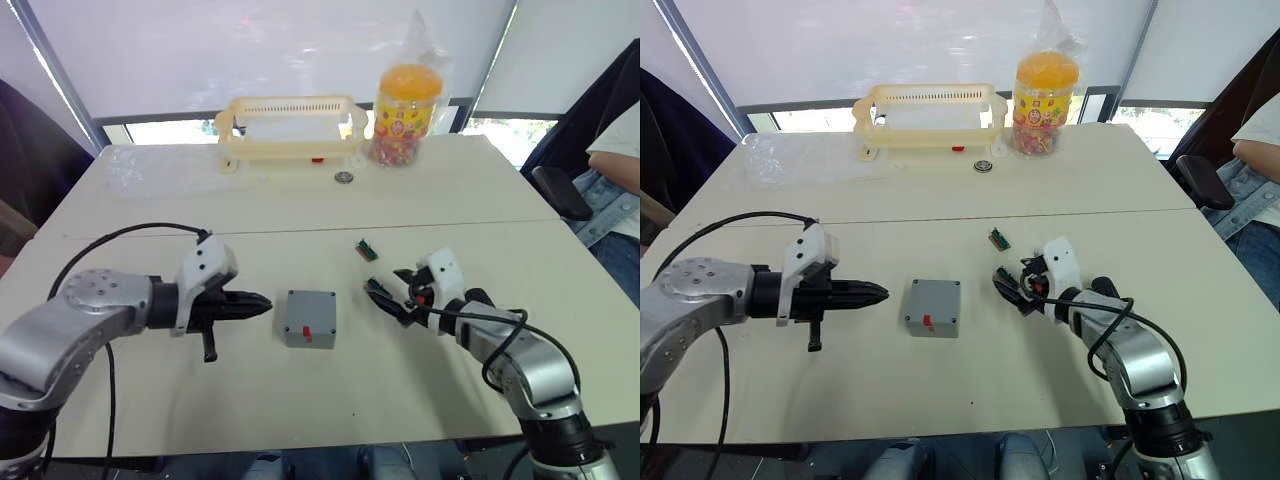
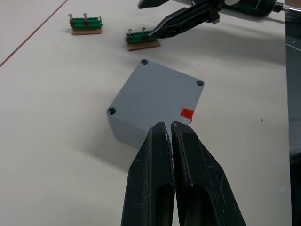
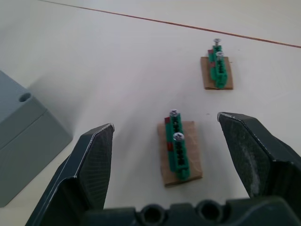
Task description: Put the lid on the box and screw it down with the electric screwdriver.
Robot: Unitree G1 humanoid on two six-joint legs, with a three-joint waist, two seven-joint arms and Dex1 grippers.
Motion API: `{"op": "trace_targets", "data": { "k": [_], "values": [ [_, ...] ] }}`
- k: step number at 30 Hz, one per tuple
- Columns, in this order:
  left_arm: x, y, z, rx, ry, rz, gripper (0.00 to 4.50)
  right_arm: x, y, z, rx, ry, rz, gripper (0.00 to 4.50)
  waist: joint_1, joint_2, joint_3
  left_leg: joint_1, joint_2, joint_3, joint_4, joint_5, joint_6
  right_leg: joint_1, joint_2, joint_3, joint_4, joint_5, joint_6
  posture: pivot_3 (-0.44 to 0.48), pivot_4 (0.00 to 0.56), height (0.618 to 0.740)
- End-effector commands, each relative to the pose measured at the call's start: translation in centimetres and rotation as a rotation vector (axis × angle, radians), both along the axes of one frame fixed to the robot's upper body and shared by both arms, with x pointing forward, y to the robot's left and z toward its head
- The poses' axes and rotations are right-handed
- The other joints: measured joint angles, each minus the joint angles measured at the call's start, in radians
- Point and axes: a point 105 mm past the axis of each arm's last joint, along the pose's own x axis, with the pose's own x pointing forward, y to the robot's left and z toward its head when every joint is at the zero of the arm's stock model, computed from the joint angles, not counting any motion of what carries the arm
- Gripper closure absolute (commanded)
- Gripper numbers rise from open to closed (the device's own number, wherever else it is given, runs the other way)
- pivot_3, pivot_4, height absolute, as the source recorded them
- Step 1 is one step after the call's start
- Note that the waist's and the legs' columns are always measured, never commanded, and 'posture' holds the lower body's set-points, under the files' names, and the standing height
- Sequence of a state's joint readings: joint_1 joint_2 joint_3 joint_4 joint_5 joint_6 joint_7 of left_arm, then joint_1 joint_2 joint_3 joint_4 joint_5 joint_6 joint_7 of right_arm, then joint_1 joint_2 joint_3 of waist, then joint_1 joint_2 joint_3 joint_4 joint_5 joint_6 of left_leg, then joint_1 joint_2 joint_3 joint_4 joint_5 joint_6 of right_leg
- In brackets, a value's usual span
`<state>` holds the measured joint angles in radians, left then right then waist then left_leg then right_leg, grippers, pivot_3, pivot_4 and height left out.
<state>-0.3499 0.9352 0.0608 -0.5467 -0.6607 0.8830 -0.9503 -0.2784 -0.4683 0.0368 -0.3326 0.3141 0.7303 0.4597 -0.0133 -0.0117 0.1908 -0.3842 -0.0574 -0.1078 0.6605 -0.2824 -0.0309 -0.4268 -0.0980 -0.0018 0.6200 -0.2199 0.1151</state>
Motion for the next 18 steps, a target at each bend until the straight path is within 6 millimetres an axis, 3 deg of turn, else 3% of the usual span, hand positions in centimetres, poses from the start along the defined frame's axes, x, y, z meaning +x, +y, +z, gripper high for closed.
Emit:
{"op": "trace_targets", "data": {
  "k": [1, 3, 4, 5, 18],
  "values": [
    [0.3, 0.1, 0.4, 0.001, -0.039, 0.009, 4.46, 0.3, 0.1, 0.7, 0.004, -0.048, -0.006, 1.22, 0.0, 0.0, 0.0, 0.0, 0.0, 0.0, 0.0, 0.0, 0.0, 0.0, 0.0, 0.0, 0.0, 0.0, 0.0, 0.0, 0.15, 0.74],
    [0.4, 0.2, 0.2, 0.007, -0.04, 0.014, 4.46, 0.3, 0.1, 0.5, 0.005, -0.044, -0.005, 2.04, 0.0, 0.0, 0.0, 0.0, 0.0, 0.0, 0.0, 0.0, 0.0, 0.0, 0.0, 0.0, 0.0, 0.0, 0.0, 0.0, 0.15, 0.74],
    [0.4, 0.3, 0.1, 0.009, -0.041, 0.015, 4.46, 0.3, 0.1, 0.4, 0.005, -0.043, -0.005, 2.72, 0.0, 0.0, 0.0, 0.0, 0.0, 0.0, 0.0, 0.0, 0.0, 0.0, 0.0, 0.0, 0.0, 0.0, 0.0, 0.0, 0.15, 0.74],
    [0.4, 0.3, 0.1, 0.009, -0.04, 0.016, 4.46, 0.3, 0.1, 0.3, 0.006, -0.04, -0.007, 2.97, 0.0, 0.0, 0.0, 0.0, 0.0, 0.0, 0.0, 0.0, 0.0, 0.0, 0.0, 0.0, 0.0, 0.0, 0.0, 0.0, 0.15, 0.74],
    [0.6, 0.1, -0.1, 0.004, -0.049, 0.022, 4.46, 0.5, 0.3, -0.7, 0.003, -0.017, -0.01, 2.97, 0.0, 0.0, 0.0, 0.0, 0.0, 0.0, 0.0, 0.0, 0.0, 0.0, 0.0, 0.0, 0.0, 0.0, 0.0, 0.0, 0.15, 0.74]
  ]
}}
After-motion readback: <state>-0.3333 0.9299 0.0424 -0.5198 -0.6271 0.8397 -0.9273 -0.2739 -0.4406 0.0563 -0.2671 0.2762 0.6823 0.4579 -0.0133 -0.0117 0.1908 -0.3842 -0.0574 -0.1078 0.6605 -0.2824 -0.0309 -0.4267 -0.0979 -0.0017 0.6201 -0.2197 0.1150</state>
